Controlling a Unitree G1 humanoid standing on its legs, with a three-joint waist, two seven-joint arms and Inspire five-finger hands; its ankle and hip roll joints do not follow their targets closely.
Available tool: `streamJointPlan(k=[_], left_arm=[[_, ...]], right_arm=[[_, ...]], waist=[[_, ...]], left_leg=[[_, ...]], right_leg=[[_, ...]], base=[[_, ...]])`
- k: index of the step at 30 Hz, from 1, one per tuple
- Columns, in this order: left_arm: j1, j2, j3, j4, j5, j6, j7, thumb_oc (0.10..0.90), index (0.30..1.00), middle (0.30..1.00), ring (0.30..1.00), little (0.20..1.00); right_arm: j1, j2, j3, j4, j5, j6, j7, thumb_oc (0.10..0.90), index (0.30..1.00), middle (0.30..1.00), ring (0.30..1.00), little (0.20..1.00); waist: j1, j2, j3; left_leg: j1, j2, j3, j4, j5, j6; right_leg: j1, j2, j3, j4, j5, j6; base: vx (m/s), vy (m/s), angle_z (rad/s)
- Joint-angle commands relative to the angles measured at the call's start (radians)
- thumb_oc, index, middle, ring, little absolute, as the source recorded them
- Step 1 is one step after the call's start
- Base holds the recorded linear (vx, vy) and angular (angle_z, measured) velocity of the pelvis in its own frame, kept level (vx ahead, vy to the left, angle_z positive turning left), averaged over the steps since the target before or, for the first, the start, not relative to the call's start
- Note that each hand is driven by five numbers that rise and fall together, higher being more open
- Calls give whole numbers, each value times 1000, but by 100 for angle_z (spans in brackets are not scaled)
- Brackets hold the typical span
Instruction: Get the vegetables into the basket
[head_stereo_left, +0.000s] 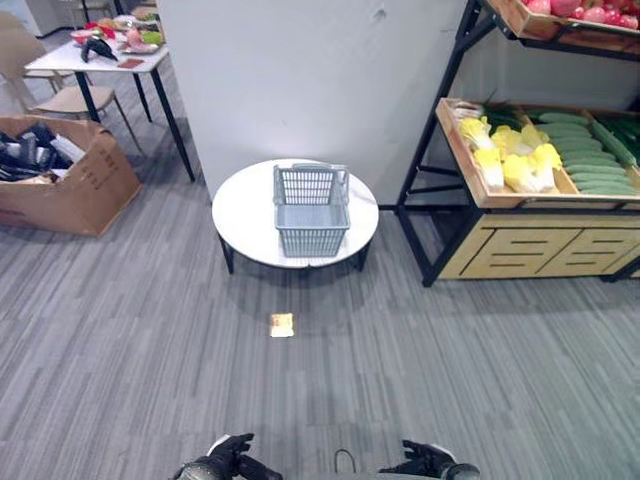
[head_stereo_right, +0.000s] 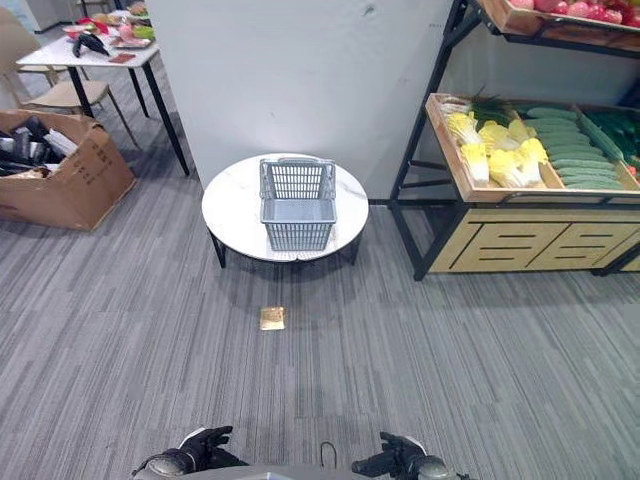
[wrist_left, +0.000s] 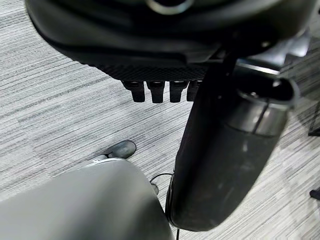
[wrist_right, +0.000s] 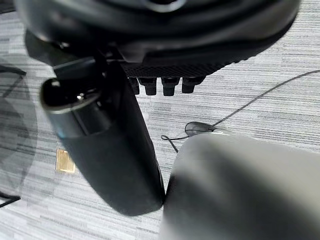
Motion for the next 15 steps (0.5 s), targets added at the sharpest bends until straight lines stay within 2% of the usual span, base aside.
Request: streamJointPlan(k=[1, 4, 6, 9, 10, 11, 13, 14, 15], left_arm=[[-20, -12, -29, 20, -3, -13, 6, 900, 1000, 1000, 1000, 1000], [-20, -5, -29, 23, -4, -14, 9, 900, 1000, 1000, 1000, 1000], [-17, -3, -32, 27, 0, -15, 4, 900, 1000, 1000, 1000, 1000], [-15, -5, -34, 38, 5, -17, 1, 900, 1000, 1000, 1000, 1000], [-15, -6, -34, 38, 5, -17, 1, 900, 1000, 1000, 1000, 1000], [-18, -8, -36, 48, 10, -18, 2, 900, 1000, 1000, 1000, 1000], [-22, -9, -37, 58, 15, -18, 5, 900, 1000, 1000, 1000, 1000], [-21, -12, -31, 56, 14, -19, 8, 900, 1000, 1000, 1000, 1000], [-20, -11, -31, 59, 15, -19, 8, 900, 1000, 1000, 1000, 1000]], right_arm=[[-4, -47, 27, 22, 8, -13, -28, 900, 1000, 1000, 1000, 1000], [-3, -44, 32, -10, 19, -22, -30, 900, 1000, 1000, 1000, 1000], [-1, -46, 31, -24, 29, -24, -26, 900, 1000, 1000, 1000, 1000], [-2, -48, 33, -20, 30, -27, -21, 900, 1000, 1000, 1000, 1000], [-2, -48, 33, -20, 30, -27, -21, 900, 1000, 1000, 1000, 1000], [-5, -47, 34, -13, 25, -27, -25, 900, 1000, 1000, 1000, 1000], [-5, -41, 35, -8, 12, -26, -30, 900, 1000, 1000, 1000, 1000], [-2, -41, 37, -6, -8, -21, -32, 900, 1000, 1000, 1000, 1000], [0, -42, 33, -5, -8, -21, -32, 900, 1000, 1000, 1000, 1000]], waist=[[-3, 31, 49], [-15, 29, 80], [-15, 29, 88], [-10, 37, 87], [-10, 38, 88], [-8, 34, 87], [-8, 27, 85], [-6, 22, 84], [-9, 22, 83]], left_leg=[[-1, -41, 59, 61, -108, 27], [10, -47, 60, 56, -107, 33], [24, -46, 55, 47, -102, 30], [38, -37, 57, 24, -88, 17], [40, -36, 56, 24, -89, 16], [46, -36, 57, 18, -85, 7], [60, -40, 59, 11, -85, 0], [84, -41, 58, 12, -99, -9], [96, -41, 52, 16, -103, -12]], right_leg=[[-74, -44, 17, 216, 19, 95], [-156, -52, 18, 377, 54, 99], [-187, -40, 20, 389, 41, 93], [-201, -10, 35, 225, 37, 87], [-196, -9, 34, 219, 40, 87], [-195, 3, 65, 47, 97, 97], [-212, 6, 94, -55, 152, 109], [-225, 4, 80, -125, 175, 120], [-221, 6, 79, -125, 177, 121]], base=[[-30, 174, -15], [15, 105, -19], [72, 49, 8], [93, 6, 16], [115, -36, 16], [120, -43, 19], [205, -69, 13], [268, -91, 8], [307, -114, 5]])
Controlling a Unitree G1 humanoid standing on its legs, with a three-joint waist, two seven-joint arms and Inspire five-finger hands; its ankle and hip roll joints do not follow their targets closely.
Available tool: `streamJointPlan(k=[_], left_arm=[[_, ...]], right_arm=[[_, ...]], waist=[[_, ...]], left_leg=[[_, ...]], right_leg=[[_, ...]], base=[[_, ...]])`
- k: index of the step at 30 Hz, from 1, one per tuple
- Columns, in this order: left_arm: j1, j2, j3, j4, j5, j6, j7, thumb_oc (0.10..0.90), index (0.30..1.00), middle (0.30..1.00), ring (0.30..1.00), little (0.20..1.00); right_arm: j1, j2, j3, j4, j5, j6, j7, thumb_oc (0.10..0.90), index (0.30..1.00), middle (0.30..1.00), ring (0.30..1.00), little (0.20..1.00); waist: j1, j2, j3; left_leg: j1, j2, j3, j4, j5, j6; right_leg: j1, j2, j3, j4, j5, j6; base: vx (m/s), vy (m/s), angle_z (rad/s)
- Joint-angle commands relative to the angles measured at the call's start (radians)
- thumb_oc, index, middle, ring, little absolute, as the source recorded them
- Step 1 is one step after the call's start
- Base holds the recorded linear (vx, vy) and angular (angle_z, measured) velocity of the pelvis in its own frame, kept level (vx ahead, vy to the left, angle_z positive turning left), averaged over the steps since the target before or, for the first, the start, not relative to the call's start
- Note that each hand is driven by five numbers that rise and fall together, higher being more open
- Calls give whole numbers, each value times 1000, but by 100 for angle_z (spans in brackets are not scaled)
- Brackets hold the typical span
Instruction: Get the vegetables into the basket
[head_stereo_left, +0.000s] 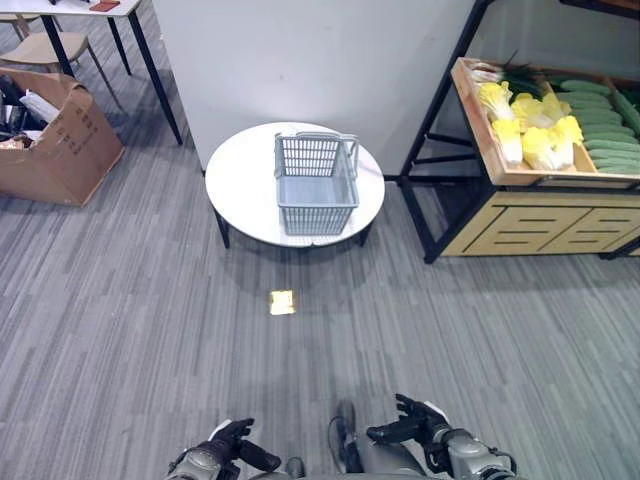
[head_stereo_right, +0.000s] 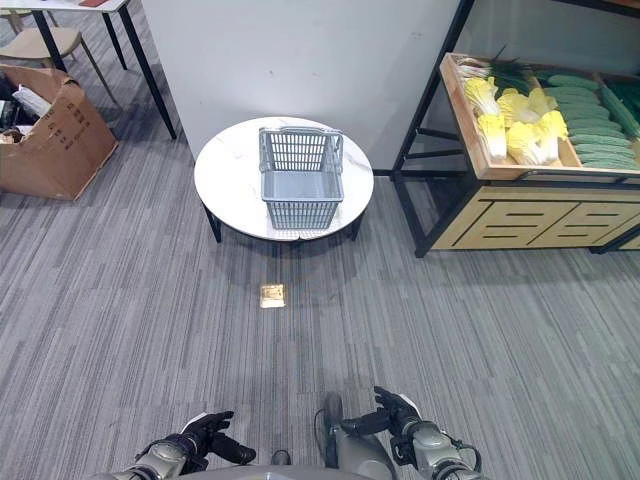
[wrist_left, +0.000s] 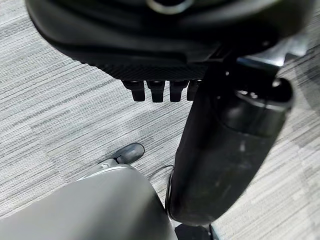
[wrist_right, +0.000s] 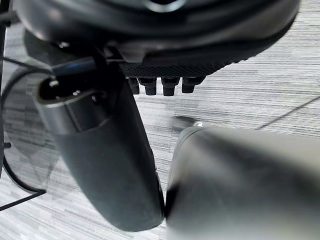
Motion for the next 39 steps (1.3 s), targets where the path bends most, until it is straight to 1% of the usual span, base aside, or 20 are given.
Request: streamJointPlan(k=[1, 4, 6, 8, 10, 12, 13, 15, 16, 17, 19, 21, 22, 23, 24, 25, 27, 31, 37, 39], left_arm=[[34, -12, -3, 5, 31, -12, 8, 900, 1000, 1000, 1000, 1000], [37, -16, -1, 10, 31, -10, 7, 900, 1000, 1000, 1000, 1000], [40, -18, 2, 15, 32, -9, 6, 900, 1000, 1000, 1000, 1000], [35, -25, 0, 15, 34, -1, 6, 900, 1000, 1000, 1000, 1000], [33, -29, -4, 12, 33, 1, 6, 900, 1000, 1000, 1000, 1000], [28, -28, -10, 3, 34, 3, 7, 900, 1000, 1000, 1000, 1000], [20, -25, -12, -3, 11, 10, 6, 900, 1000, 1000, 1000, 1000], [11, -23, -11, -14, -3, 12, 0, 900, 1000, 1000, 1000, 1000], [11, -23, -11, -14, -3, 12, 0, 900, 1000, 1000, 1000, 1000], [12, -23, -13, -22, -10, 15, -9, 900, 1000, 1000, 1000, 1000], [11, -25, -15, -23, -12, 14, -21, 900, 1000, 1000, 1000, 1000], [14, -29, -19, -14, 0, 14, -20, 900, 1000, 1000, 1000, 1000], [19, -32, -25, -14, 5, 13, -18, 900, 1000, 1000, 1000, 1000], [19, -32, -25, -14, 5, 13, -18, 900, 1000, 1000, 1000, 1000], [20, -36, -40, -4, 30, 14, -9, 900, 1000, 1000, 1000, 1000], [24, -39, -41, 0, 18, 12, -11, 900, 1000, 1000, 1000, 1000], [23, -43, -38, 1, 11, 9, -10, 900, 1000, 1000, 1000, 1000], [35, -35, -29, 0, 15, 2, -4, 900, 1000, 1000, 1000, 1000], [45, -30, -20, 8, 15, -4, -1, 900, 1000, 1000, 1000, 1000], [53, -18, 2, 9, 0, -6, 1, 900, 1000, 1000, 1000, 1000]], right_arm=[[55, -46, 31, 77, -43, 19, -15, 900, 1000, 1000, 1000, 1000], [62, -48, 28, 83, -41, 21, -11, 900, 1000, 1000, 1000, 1000], [69, -54, 25, 92, -42, 20, -5, 900, 1000, 1000, 1000, 1000], [78, -64, 6, 110, -24, 24, -5, 900, 1000, 1000, 1000, 1000], [79, -65, 5, 113, -21, 25, -6, 900, 1000, 1000, 1000, 1000], [80, -69, 10, 119, -16, 29, -5, 900, 1000, 1000, 1000, 1000], [80, -69, 15, 129, -7, 34, -3, 900, 1000, 1000, 1000, 1000], [75, -75, 16, 133, 0, 36, -2, 900, 1000, 1000, 1000, 1000], [75, -76, 16, 133, 0, 36, -2, 900, 1000, 1000, 1000, 1000], [75, -85, 16, 140, -3, 42, -1, 900, 1000, 1000, 1000, 1000], [74, -94, 18, 146, -15, 47, 2, 900, 1000, 1000, 1000, 1000], [76, -95, 26, 148, -36, 52, 4, 900, 1000, 1000, 1000, 1000], [78, -95, 35, 143, -44, 51, 2, 900, 1000, 1000, 1000, 1000], [78, -95, 35, 143, -44, 51, 2, 900, 1000, 1000, 1000, 1000], [78, -96, 49, 148, -64, 51, 7, 900, 1000, 1000, 1000, 1000], [68, -91, 49, 143, -56, 47, 8, 900, 1000, 1000, 1000, 1000], [69, -89, 46, 142, -50, 44, 6, 900, 1000, 1000, 1000, 1000], [62, -73, 43, 120, -32, 29, -3, 900, 1000, 1000, 1000, 1000], [46, -63, 32, 84, 28, 17, 1, 900, 1000, 1000, 1000, 1000], [26, -74, 31, -14, 41, -1, -7, 900, 1000, 1000, 1000, 1000]], waist=[[-8, 6, -6], [-11, 7, -16], [-23, 14, -43], [-34, 26, -70], [-40, 28, -75], [-46, 27, -80], [-44, 11, -70], [-42, -2, -45], [-42, 0, -43], [-38, -10, -29], [-40, -23, -29], [-44, -31, -39], [-43, -28, -45], [-44, -29, -46], [-37, -18, -46], [-32, -15, -45], [-37, -9, -53], [-31, -3, -72], [-22, -7, -71], [-13, -11, -71]], left_leg=[[37, -29, 58, 19, -49, -29], [60, -22, 45, 35, -52, -36], [80, -3, 23, 47, -41, -54], [89, 32, 2, 109, 29, -97], [87, 41, -6, 135, 49, -109], [59, 71, -4, 254, 118, -156], [-45, 88, -14, 446, 190, -189], [-129, 124, 18, 631, 223, -173], [-124, 125, 17, 628, 222, -174], [-156, 144, 70, 658, 199, -151], [-195, 151, 130, 560, 126, -130], [-190, 119, 133, 373, 67, -116], [-199, 88, 98, 243, 64, -113], [-197, 87, 97, 239, 67, -113], [-204, 56, 27, 151, 83, -110], [-175, 50, 7, 133, 59, -103], [-155, 47, 10, 95, 64, -100], [-71, 35, 52, 17, 54, -74], [-53, 27, 79, 0, 37, -55], [-53, 21, 82, 0, 28, -48]], right_leg=[[70, -19, 10, 17, 97, 54], [95, -14, 4, 29, 106, 38], [123, 10, 14, 37, 87, 17], [150, 30, -18, 79, 36, -14], [161, 32, -31, 87, 22, -23], [199, 42, -59, 100, -23, -48], [246, 39, -86, 90, -43, -73], [278, 47, -94, 90, -50, -104], [281, 48, -95, 92, -53, -104], [307, 40, -101, 89, -64, -109], [322, 10, -106, 81, -63, -94], [331, -20, -108, 70, -64, -73], [332, -29, -109, 64, -63, -65], [332, -30, -110, 63, -63, -65], [341, -27, -95, 66, -72, -62], [348, -22, -73, 72, -86, -62], [346, -22, -73, 70, -90, -60], [353, -27, -22, 77, -95, -42], [349, -34, 14, 68, -80, -20], [344, -40, 25, 64, -72, -7]], base=[[276, -115, 5], [279, -146, 34], [373, -218, 58], [395, -254, 62], [213, -151, 43], [268, -276, 8], [216, -339, 21], [141, -255, 58], [153, -166, 43], [125, -97, 10], [140, -40, -6], [114, 81, 6], [58, 79, 5], [104, 122, 1], [149, 129, 1], [204, 187, -11], [144, 143, -43], [169, 240, -38], [43, 160, -21], [15, 122, -15]])
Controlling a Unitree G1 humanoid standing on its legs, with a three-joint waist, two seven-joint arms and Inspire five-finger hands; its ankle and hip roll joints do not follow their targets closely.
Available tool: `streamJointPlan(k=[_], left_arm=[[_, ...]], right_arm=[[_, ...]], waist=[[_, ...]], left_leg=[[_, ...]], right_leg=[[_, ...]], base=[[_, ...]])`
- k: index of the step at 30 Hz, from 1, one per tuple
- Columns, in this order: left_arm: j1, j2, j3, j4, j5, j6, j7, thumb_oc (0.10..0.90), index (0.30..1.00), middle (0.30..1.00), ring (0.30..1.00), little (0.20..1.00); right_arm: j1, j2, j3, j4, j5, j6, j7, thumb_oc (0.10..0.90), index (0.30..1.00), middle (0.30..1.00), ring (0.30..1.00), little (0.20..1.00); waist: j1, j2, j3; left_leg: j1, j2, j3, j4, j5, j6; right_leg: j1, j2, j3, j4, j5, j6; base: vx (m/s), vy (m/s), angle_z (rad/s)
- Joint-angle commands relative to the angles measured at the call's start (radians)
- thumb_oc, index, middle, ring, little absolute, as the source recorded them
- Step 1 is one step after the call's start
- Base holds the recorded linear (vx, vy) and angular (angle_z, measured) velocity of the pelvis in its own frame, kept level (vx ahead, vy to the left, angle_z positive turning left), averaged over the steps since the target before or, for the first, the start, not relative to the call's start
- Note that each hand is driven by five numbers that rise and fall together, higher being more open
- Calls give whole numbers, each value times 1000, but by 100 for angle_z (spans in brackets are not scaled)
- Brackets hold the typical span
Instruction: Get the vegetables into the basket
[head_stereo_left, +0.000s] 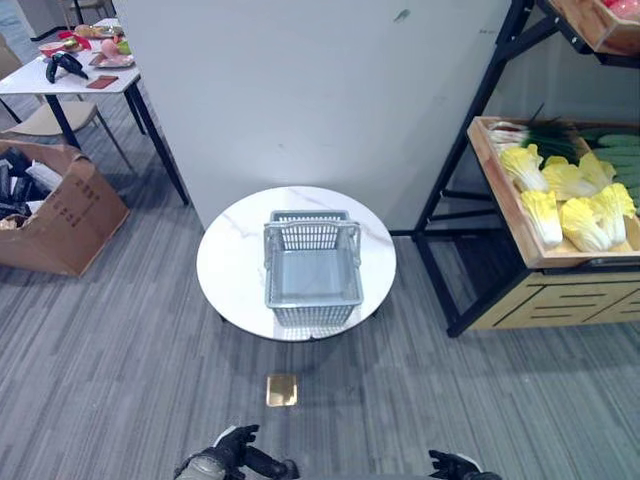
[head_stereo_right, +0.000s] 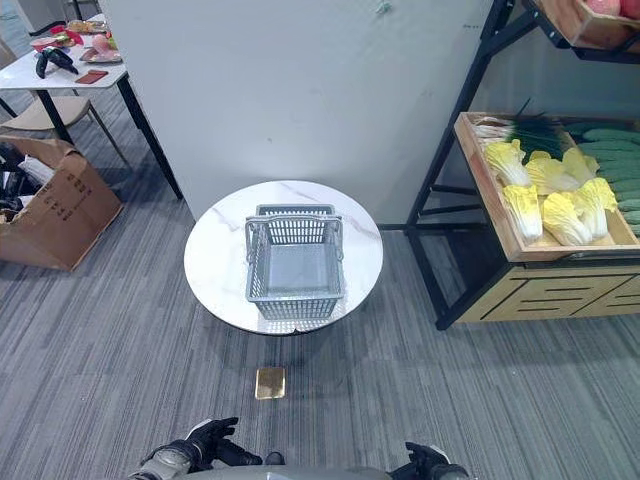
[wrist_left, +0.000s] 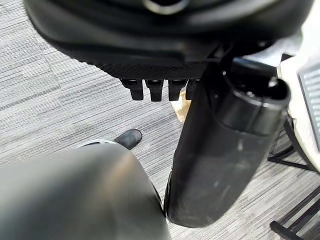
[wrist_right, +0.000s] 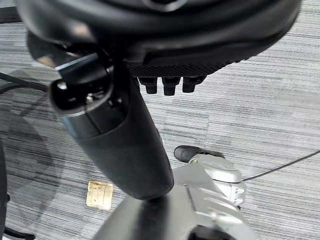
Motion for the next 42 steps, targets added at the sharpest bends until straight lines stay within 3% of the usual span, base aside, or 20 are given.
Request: streamJointPlan(k=[1, 4, 6, 9, 11, 12, 19, 21, 24, 27, 30, 32, 42], left_arm=[[12, -5, 8, 50, 20, -12, 2, 900, 1000, 1000, 1000, 1000], [42, 15, 27, 37, 20, -12, 2, 900, 1000, 1000, 1000, 1000], [42, 15, 28, 38, 18, -12, 3, 900, 1000, 1000, 1000, 1000], [52, 18, 39, 40, 6, -2, -1, 900, 1000, 1000, 1000, 1000], [50, 18, 43, 41, 6, -1, 1, 900, 1000, 1000, 1000, 1000], [53, 21, 53, 27, -11, 1, 0, 900, 1000, 1000, 1000, 1000], [46, 21, 67, 40, -50, 18, 18, 900, 1000, 1000, 1000, 1000], [45, 20, 64, 39, -56, 20, 19, 900, 1000, 1000, 1000, 1000], [38, 17, 47, 42, -90, 31, 25, 900, 1000, 1000, 1000, 1000], [30, 18, 41, 43, -111, 35, 31, 900, 1000, 1000, 1000, 1000], [20, 34, 36, 41, -139, 36, 28, 900, 1000, 1000, 1000, 1000], [19, 44, 36, 38, -156, 35, 24, 900, 1000, 1000, 1000, 1000], [-18, 87, 22, 31, -246, 11, 40, 900, 1000, 1000, 1000, 1000]], right_arm=[[-64, 7, 0, -82, 49, -57, 12, 900, 1000, 1000, 1000, 1000], [-86, -93, -29, -488, 41, -78, -20, 900, 1000, 1000, 1000, 1000], [-93, -114, -33, -532, 36, -81, -28, 900, 1000, 1000, 1000, 1000], [-183, -214, -54, -762, 22, -91, -29, 900, 1000, 1000, 1000, 1000], [-198, -223, -61, -777, 18, -93, -41, 900, 1000, 1000, 1000, 1000], [-255, -270, -70, -874, -9, -97, -59, 900, 1000, 1000, 1000, 1000], [-474, -238, -45, -982, 54, -118, -126, 900, 1000, 1000, 1000, 1000], [-502, -230, -38, -965, 61, -118, -139, 900, 1000, 1000, 1000, 1000], [-694, -157, 29, -780, 152, -89, -168, 900, 1000, 1000, 1000, 1000], [-778, -111, 32, -656, 200, -79, -198, 900, 1000, 1000, 1000, 1000], [-961, -109, 112, -465, 213, -25, -148, 900, 1000, 1000, 1000, 1000], [-1056, -117, 150, -364, 141, -10, -155, 900, 1000, 1000, 1000, 1000], [-1359, -125, 228, -36, 89, -7, -182, 900, 1000, 1000, 1000, 1000]], waist=[[26, -10, -21], [21, -17, -22], [22, -19, -21], [30, -30, -28], [34, -33, -28], [41, -38, -30], [68, -59, -38], [73, -62, -39], [100, -84, -38], [113, -94, -33], [142, -118, -17], [157, -128, -7], [224, -145, 70]], left_leg=[[46, -11, -1, 2, -111, -14], [51, -14, 20, 2, -120, -9], [55, -15, 22, 2, -121, -8], [61, -17, 30, 2, -127, -4], [63, -16, 30, 2, -128, -3], [63, -15, 33, 2, -129, -2], [68, -11, 35, 2, -131, -3], [69, -11, 33, 2, -131, -4], [74, -8, 11, 2, -131, -6], [73, -6, 5, 2, -131, -8], [56, -3, -11, 2, -124, -13], [39, -2, -20, 2, -119, -15], [-126, -2, -91, 35, -87, -19]], right_leg=[[-67, -21, 31, -58, 91, 68], [-74, -25, 53, -58, 100, 84], [-73, -25, 56, -57, 101, 86], [-71, -27, 60, -62, 106, 91], [-71, -28, 60, -62, 107, 91], [-72, -28, 62, -65, 110, 93], [-60, -26, 59, -86, 117, 90], [-58, -26, 56, -87, 115, 89], [-44, -22, 41, -87, 105, 80], [-42, -21, 35, -88, 106, 76], [-50, -19, 23, -92, 107, 71], [-58, -18, 10, -99, 109, 70], [-158, -18, -40, -123, 137, 63]], base=[[8, 76, -12], [11, 120, -24], [11, 59, -14], [21, 77, -5], [18, 43, -1], [0, 0, 0], [4, 4, -3], [16, -7, 1], [49, -24, 9], [38, -26, 15], [45, -37, 18], [22, -26, 11], [-10, -30, 22]])
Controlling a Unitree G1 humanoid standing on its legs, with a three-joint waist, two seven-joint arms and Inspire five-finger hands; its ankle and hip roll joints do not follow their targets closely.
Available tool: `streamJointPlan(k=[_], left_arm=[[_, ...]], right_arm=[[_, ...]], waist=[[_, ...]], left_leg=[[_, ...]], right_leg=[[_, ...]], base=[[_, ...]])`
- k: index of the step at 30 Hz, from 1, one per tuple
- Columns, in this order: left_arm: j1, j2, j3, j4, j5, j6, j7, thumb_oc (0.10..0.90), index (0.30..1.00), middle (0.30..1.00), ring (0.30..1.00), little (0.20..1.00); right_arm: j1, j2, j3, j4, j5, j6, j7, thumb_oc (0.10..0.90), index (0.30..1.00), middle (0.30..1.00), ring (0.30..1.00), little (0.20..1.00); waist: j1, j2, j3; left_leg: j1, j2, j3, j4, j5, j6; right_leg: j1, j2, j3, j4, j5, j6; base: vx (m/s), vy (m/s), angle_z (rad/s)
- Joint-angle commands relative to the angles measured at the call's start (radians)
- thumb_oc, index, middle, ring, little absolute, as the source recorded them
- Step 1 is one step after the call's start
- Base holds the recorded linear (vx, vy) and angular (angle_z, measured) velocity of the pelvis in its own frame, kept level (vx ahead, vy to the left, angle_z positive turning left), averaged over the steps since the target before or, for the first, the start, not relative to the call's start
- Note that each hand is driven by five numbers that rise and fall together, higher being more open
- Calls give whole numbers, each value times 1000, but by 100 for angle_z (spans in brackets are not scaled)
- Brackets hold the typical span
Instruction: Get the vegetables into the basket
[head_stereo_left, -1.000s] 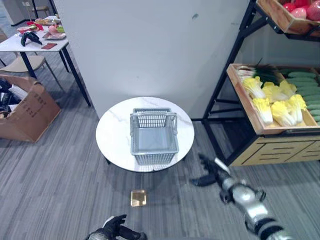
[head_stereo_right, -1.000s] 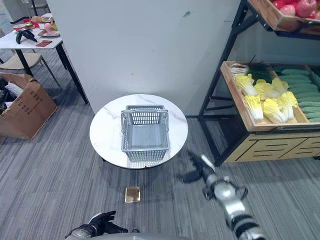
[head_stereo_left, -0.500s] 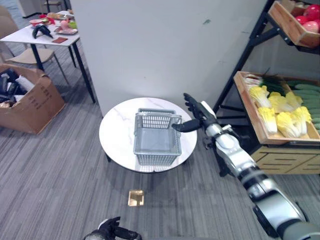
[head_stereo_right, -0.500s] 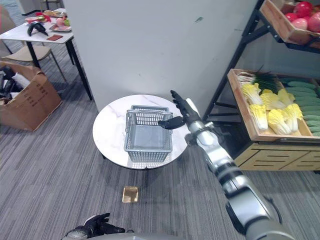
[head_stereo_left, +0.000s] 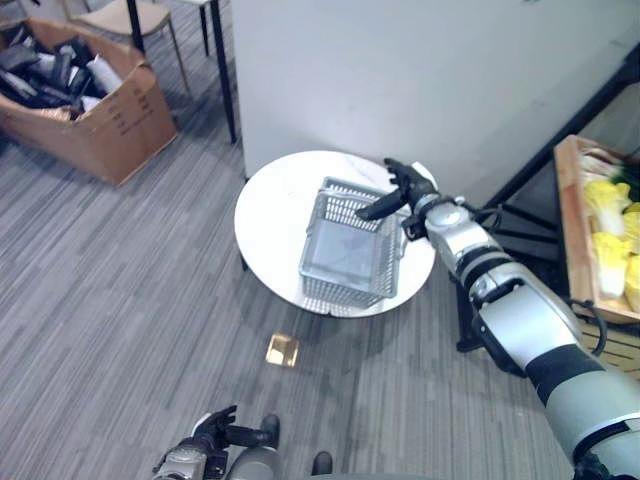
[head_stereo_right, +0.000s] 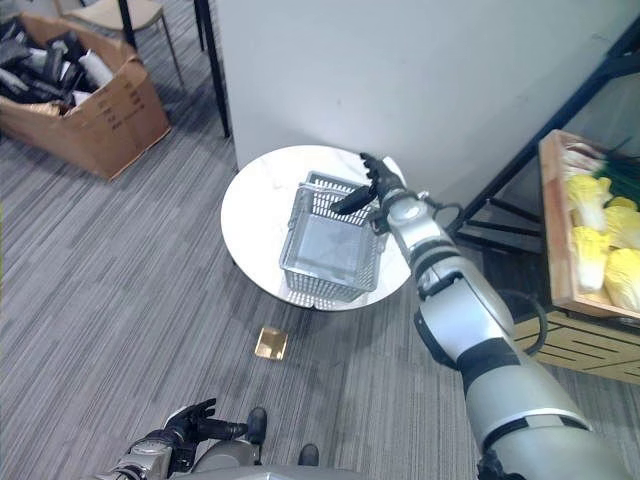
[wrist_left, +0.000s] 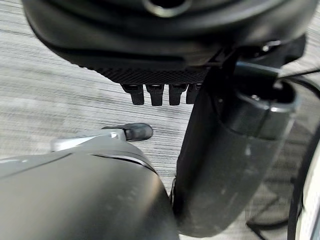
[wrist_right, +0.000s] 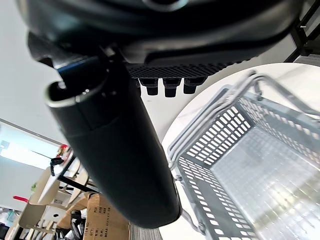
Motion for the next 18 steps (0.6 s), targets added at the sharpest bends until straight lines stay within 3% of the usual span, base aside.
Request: streamJointPlan(k=[1, 8, 18], left_arm=[[-2, 26, -61, 59, -10, 6, 15, 900, 1000, 1000, 1000, 1000], [-32, 32, -83, 28, -54, -6, 30, 900, 1000, 1000, 1000, 1000], [-31, 24, -111, 2, -65, -5, 35, 900, 1000, 1000, 1000, 1000]], right_arm=[[-225, -75, 36, 32, -63, -76, -40, 900, 1000, 1000, 1000, 1000], [-299, -111, 73, 93, -81, -74, -69, 900, 1000, 1000, 1000, 1000], [-303, -118, 106, 160, -140, -58, -63, 900, 1000, 1000, 1000, 1000]], waist=[[19, -25, 32], [40, -25, 72], [53, -23, 80]], left_leg=[[29, -10, -32, 29, -130, -13], [-79, -15, -78, 74, -123, -16], [-111, -23, -110, 80, -114, -17]], right_leg=[[-69, -29, 23, -43, 90, 37], [-136, -29, -2, -43, 101, 36], [-155, -33, -21, -43, 96, 35]], base=[[-16, -28, 19], [-6, -12, 16], [10, 1, 10]])
